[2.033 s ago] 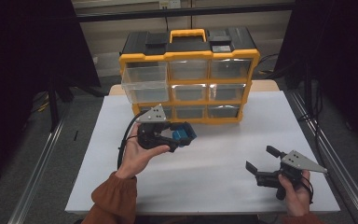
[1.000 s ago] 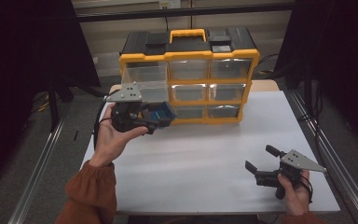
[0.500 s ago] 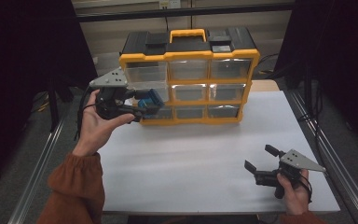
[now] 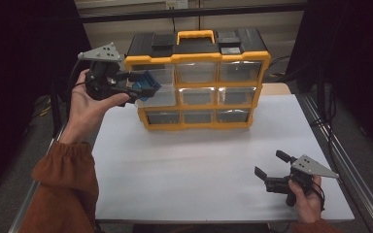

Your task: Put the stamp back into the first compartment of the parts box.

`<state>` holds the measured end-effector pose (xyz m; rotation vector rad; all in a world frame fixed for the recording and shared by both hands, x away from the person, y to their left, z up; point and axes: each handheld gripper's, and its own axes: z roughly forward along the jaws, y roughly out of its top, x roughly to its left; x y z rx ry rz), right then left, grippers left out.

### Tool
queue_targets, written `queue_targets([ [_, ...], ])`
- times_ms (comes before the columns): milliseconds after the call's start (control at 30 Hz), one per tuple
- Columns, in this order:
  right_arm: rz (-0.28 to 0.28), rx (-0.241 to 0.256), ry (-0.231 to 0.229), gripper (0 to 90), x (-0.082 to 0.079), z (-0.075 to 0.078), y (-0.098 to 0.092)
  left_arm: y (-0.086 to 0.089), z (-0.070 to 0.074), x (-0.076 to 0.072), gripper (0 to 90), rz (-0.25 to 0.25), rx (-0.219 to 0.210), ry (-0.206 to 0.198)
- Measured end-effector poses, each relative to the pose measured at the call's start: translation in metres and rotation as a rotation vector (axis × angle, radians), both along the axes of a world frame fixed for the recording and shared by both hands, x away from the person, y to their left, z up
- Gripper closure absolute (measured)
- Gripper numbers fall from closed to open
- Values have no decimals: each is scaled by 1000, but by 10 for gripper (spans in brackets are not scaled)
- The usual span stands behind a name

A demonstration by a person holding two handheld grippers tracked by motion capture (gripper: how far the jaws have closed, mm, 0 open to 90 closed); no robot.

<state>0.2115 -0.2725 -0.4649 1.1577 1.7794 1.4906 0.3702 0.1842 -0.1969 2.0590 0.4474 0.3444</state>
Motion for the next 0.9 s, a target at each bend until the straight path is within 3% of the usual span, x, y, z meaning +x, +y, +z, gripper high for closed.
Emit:
queue_targets([
  [367,1,0,6,0,0,0,1,0,12,25,411,51,42,21],
  [500,-4,4,7,0,0,0,0,-5,15,33,412,57,77,23],
  [533,0,5,7,0,0,0,1,-7,16,38,412,52,119,24],
  [667,0,5,8,0,0,0,1,-10,16,46,411,52,141,38],
  [700,-3,5,6,0,0,0,0,-11,14,47,412,58,125,51],
  [833,2,0,7,0,1,-1,0,-14,11,56,411,57,193,62],
  [900,3,1,6,0,0,0,1,-16,10,59,411,56,204,65],
])
